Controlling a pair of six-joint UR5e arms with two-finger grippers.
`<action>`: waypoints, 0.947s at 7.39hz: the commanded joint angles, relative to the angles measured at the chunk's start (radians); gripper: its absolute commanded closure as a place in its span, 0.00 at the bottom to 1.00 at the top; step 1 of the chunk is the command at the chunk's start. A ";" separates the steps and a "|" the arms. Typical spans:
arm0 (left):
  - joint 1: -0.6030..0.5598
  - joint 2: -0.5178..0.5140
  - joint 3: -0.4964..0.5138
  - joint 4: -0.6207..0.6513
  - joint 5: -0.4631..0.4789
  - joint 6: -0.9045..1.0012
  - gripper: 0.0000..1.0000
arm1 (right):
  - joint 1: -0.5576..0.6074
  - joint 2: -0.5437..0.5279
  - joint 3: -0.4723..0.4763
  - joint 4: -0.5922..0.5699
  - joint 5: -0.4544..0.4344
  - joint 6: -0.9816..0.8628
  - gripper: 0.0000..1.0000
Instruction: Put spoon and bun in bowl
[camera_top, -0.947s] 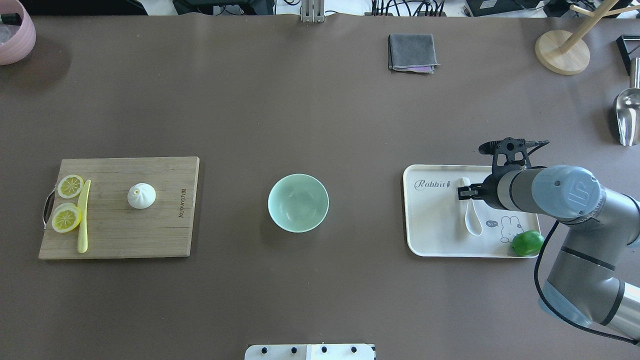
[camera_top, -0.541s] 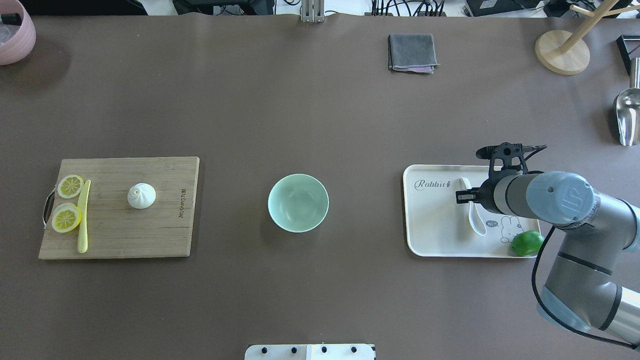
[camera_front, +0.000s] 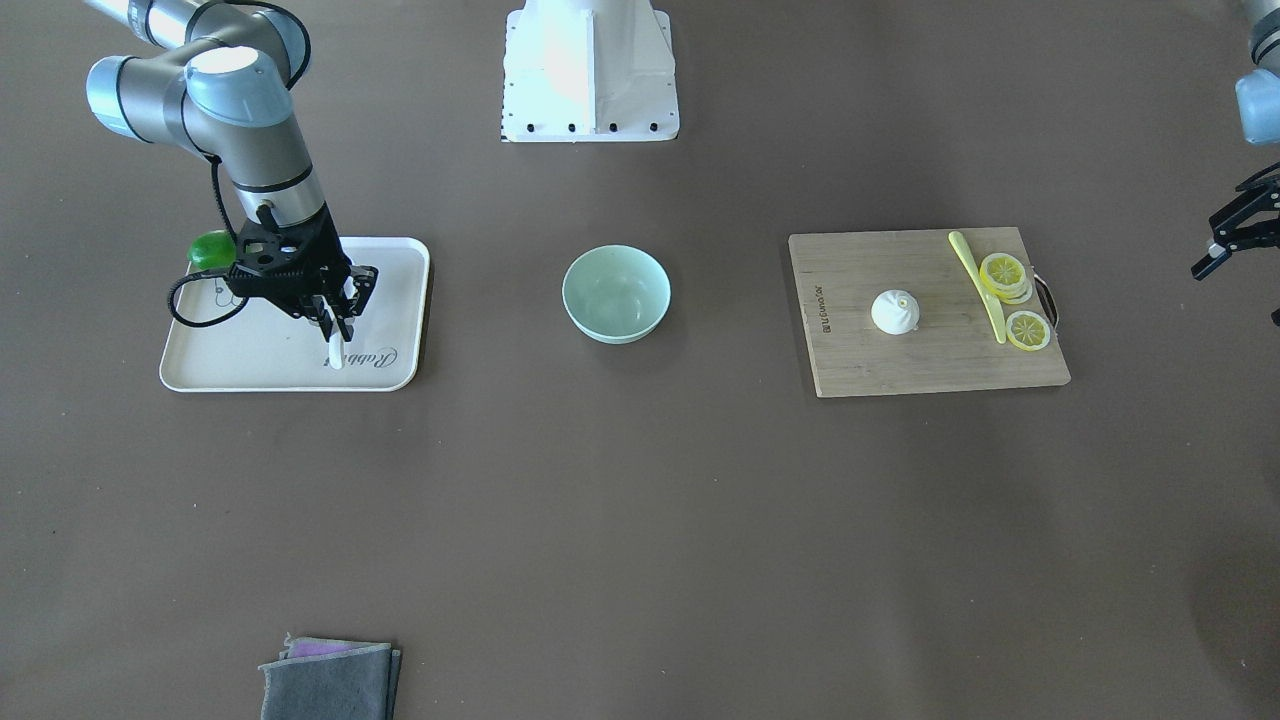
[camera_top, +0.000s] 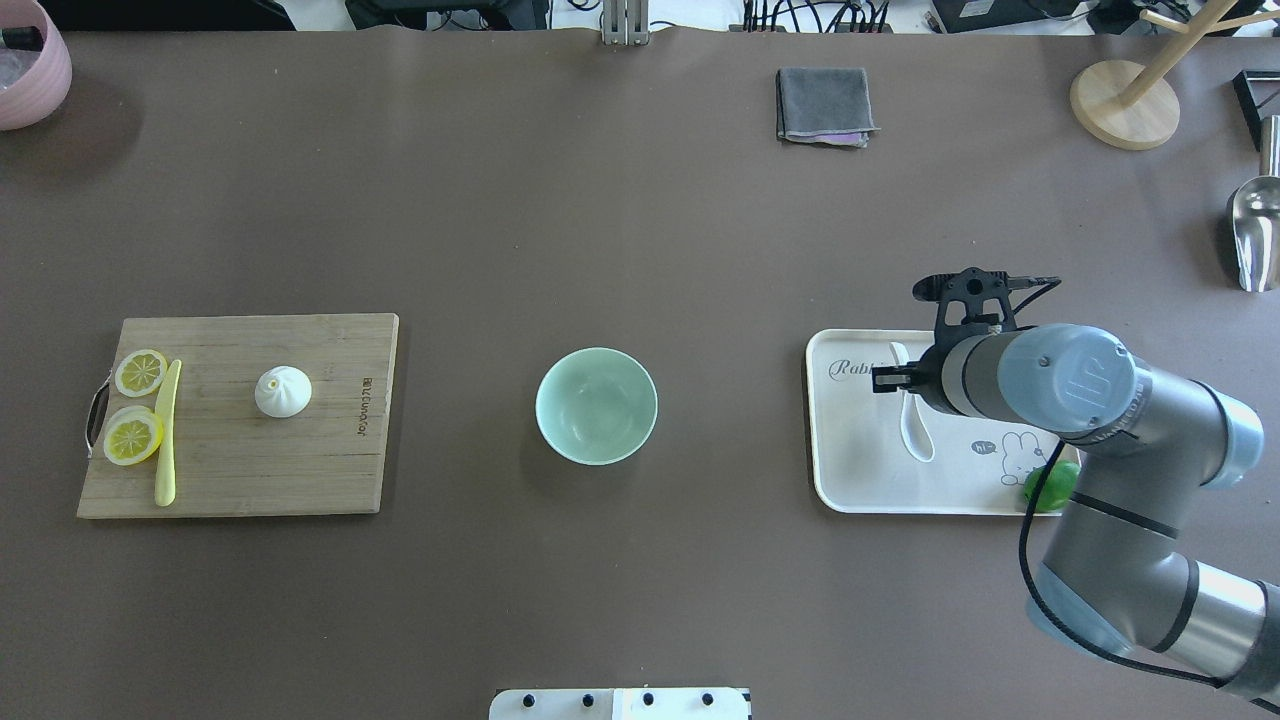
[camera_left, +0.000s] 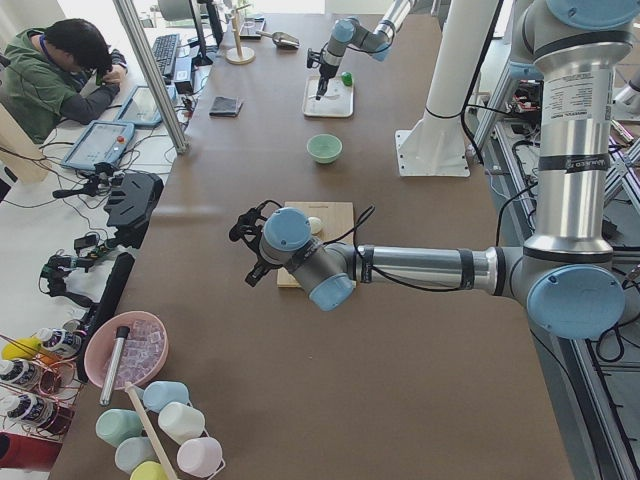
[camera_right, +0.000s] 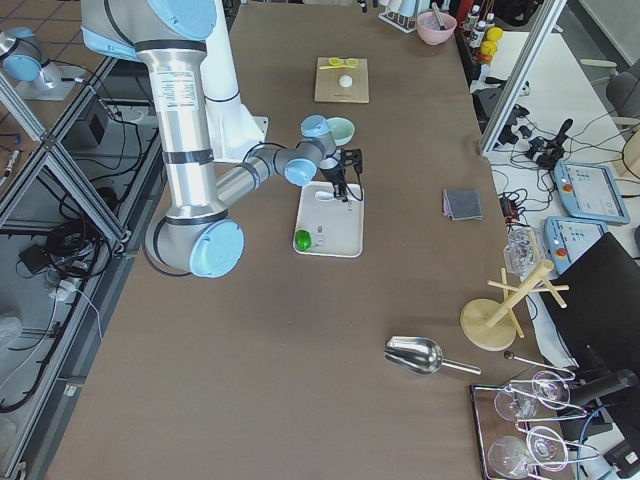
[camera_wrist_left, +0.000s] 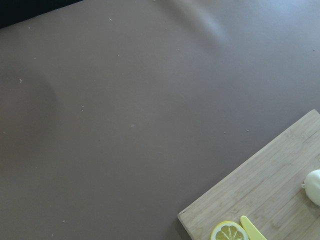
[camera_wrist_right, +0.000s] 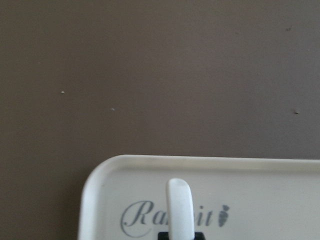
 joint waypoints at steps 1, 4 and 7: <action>0.001 0.001 0.009 -0.001 0.000 0.001 0.02 | -0.073 0.242 -0.010 -0.275 -0.041 0.235 1.00; 0.001 0.001 0.010 -0.001 -0.002 -0.001 0.02 | -0.150 0.600 -0.309 -0.370 -0.134 0.583 1.00; 0.003 0.004 0.013 0.000 -0.002 -0.001 0.02 | -0.184 0.661 -0.372 -0.373 -0.211 0.669 1.00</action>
